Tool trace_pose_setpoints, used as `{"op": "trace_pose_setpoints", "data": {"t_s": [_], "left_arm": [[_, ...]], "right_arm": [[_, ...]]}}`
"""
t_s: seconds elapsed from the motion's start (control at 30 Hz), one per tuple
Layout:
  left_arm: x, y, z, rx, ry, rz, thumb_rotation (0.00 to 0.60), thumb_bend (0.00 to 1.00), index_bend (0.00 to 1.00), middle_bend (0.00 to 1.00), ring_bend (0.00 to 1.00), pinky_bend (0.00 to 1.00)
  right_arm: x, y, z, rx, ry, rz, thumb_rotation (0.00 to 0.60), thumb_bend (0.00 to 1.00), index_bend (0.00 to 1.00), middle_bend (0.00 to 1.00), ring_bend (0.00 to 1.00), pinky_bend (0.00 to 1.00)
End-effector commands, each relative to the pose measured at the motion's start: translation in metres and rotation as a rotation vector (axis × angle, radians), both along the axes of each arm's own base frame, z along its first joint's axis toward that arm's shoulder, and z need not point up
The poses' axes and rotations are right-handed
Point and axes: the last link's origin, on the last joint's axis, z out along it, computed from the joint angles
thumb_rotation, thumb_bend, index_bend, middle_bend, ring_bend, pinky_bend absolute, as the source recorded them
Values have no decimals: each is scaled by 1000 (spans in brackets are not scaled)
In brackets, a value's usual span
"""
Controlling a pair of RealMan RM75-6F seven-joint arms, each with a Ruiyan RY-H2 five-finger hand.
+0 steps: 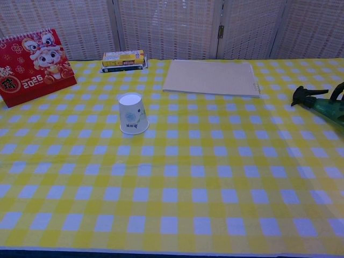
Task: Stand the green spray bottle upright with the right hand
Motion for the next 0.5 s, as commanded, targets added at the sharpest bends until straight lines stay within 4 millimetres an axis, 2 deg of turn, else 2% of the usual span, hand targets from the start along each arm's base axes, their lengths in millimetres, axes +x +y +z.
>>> {"op": "trace_pose_setpoints", "data": {"t_s": [0.03, 0.27, 0.5], "left_arm": [[0, 0, 0, 1, 1, -1, 329, 486, 0, 0, 0, 0], [0, 0, 0, 1, 1, 0, 331, 486, 0, 0, 0, 0], [0, 0, 0, 1, 2, 0, 329, 486, 0, 0, 0, 0]], "right_arm": [[1, 0, 3, -14, -7, 8, 600, 378, 396, 393, 430, 478], [6, -1, 8, -48, -43, 36, 600, 377, 400, 397, 433, 480], [27, -3, 22, -179, -253, 156, 600, 377, 400, 397, 432, 486]]}}
